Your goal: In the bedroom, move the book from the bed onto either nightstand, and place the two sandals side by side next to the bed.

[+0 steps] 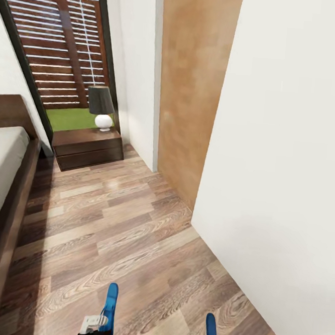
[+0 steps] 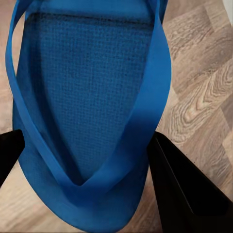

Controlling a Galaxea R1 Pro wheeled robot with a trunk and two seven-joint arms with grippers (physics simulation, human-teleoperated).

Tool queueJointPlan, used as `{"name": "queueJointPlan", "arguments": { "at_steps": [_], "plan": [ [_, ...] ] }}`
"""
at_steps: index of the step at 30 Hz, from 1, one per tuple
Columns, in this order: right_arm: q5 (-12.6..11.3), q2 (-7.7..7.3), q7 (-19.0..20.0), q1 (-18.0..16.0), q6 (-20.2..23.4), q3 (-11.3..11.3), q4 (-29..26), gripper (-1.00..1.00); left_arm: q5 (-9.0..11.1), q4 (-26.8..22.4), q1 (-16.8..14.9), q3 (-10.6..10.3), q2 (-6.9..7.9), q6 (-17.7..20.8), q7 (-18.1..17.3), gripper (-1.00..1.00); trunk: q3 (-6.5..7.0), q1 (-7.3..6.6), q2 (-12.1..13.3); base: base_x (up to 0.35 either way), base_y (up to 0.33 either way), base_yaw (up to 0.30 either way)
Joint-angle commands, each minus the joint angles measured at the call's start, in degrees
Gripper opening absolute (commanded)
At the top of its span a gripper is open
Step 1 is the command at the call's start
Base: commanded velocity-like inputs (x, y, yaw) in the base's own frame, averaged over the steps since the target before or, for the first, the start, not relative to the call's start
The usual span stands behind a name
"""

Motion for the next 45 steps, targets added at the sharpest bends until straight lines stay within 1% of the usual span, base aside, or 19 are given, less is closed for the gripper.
{"name": "queueJointPlan", "arguments": {
  "at_steps": [1,3,5,18,31,45],
  "plan": [
    [-0.43,0.02,-3.78,-0.01,-0.66,-0.08,0.03,-1.00,0.01,0.04,-0.03,0.25,-0.02,0.00,-0.30,-1.00,-0.05,0.02,-0.02,0.326,0.000,0.000],
    [-0.43,0.07,-5.34,-0.04,-1.84,-0.07,0.03,-1.00,0.00,0.04,-0.03,0.28,-0.02,0.00,-0.30,-1.00,-0.05,0.02,-0.02,0.326,0.000,0.000],
    [-0.43,0.10,-5.95,-0.05,-2.34,-0.05,0.05,-1.00,0.00,0.02,-0.03,0.29,0.01,0.00,-0.30,-1.00,-0.05,0.02,-0.02,0.326,0.000,0.000],
    [-0.43,0.20,-6.36,-0.05,-2.74,-0.01,0.08,-1.00,-0.16,-0.05,-0.03,0.28,0.16,0.00,-0.22,-1.00,-0.05,0.02,-0.02,0.301,0.000,0.000],
    [-0.43,0.24,-6.27,-0.03,-2.72,-0.02,0.06,-1.00,-0.09,-0.05,-0.03,0.30,0.06,0.00,-0.25,-1.00,-0.05,0.02,-0.02,0.017,0.000,0.013],
    [-0.42,0.22,-6.26,-0.04,-2.74,0.00,0.05,-1.00,-0.10,-0.05,-0.03,0.30,0.06,0.03,-0.23,-1.00,-0.05,0.02,-0.02,0.009,0.000,0.220]
  ]
}}
